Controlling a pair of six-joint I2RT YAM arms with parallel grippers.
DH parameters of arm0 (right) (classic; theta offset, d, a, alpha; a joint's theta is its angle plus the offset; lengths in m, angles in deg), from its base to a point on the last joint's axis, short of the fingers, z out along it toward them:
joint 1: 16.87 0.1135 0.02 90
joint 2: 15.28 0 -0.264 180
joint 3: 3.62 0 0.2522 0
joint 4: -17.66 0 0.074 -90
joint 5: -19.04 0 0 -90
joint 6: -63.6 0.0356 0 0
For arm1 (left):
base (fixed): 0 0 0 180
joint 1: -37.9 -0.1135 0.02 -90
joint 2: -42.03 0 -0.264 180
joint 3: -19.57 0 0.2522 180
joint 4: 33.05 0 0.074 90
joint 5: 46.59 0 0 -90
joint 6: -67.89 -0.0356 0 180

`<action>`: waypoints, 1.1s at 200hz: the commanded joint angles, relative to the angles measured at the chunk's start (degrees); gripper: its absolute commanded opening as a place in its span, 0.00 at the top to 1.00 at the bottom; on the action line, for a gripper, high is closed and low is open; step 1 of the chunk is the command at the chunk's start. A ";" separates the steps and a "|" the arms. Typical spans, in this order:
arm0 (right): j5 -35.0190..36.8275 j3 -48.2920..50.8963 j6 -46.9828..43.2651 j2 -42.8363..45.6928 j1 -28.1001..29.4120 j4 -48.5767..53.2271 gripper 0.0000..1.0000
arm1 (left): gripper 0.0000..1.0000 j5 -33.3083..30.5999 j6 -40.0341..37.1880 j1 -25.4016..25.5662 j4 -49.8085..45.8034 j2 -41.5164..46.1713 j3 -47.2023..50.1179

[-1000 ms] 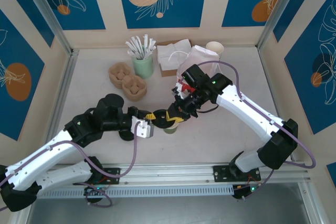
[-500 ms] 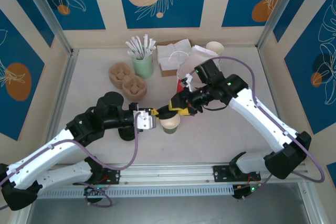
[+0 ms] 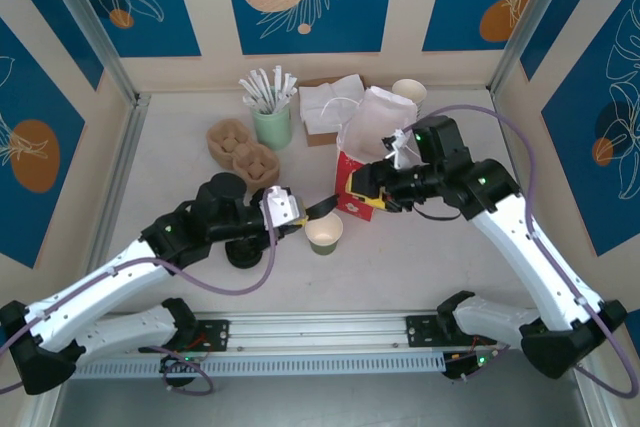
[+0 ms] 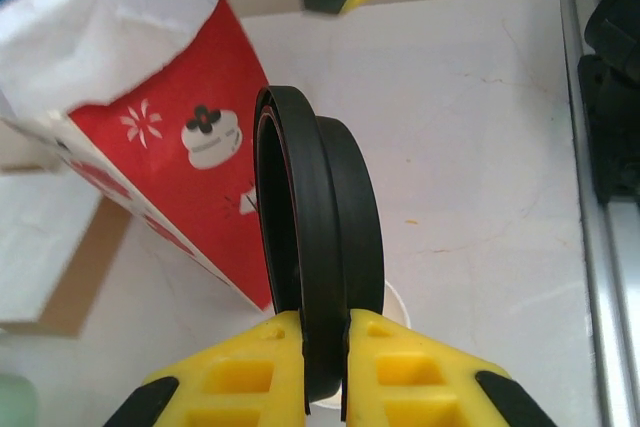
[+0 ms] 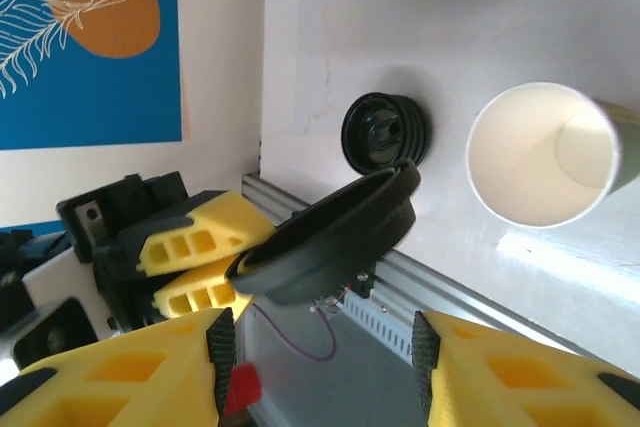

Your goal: Pack the takeout coffee

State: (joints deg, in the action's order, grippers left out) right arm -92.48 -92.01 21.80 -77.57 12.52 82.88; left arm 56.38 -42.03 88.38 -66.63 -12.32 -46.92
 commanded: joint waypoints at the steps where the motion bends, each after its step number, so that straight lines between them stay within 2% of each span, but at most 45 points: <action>1: 2.40 2.80 -1.20 3.38 0.29 0.65 0.49 | 0.87 0.80 13.06 -1.35 -2.71 -1.39 -1.49; 40: 7.17 12.01 3.26 10.25 3.07 -4.36 0.52 | 0.83 6.92 27.79 -4.43 -7.79 -4.40 -4.36; 80: 9.91 21.62 7.96 13.89 7.09 -10.88 0.52 | 0.82 15.59 39.78 -9.76 -6.40 -6.29 -4.07; 117: 10.08 27.46 10.74 13.17 7.53 -15.02 0.54 | 0.82 22.67 49.38 -13.79 -0.65 -8.80 -1.58; 145: 10.45 29.94 11.29 13.32 7.12 -16.99 0.54 | 0.82 24.62 53.64 -14.59 2.95 -10.44 0.28; 166: 7.99 31.81 12.34 13.39 5.35 -19.32 0.53 | 0.82 26.76 58.61 -15.50 6.42 -11.93 2.54; 192: 4.97 34.27 13.36 13.34 2.50 -22.57 0.53 | 0.83 27.74 60.51 -15.60 10.27 -12.44 5.27; 220: 5.35 34.87 12.45 12.77 1.73 -23.60 0.52 | 0.84 29.86 61.41 -16.37 10.85 -15.05 6.06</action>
State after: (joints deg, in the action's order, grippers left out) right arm -85.25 -57.71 33.95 -64.63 14.77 62.01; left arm 82.30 16.57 73.12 -59.63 -25.74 -41.78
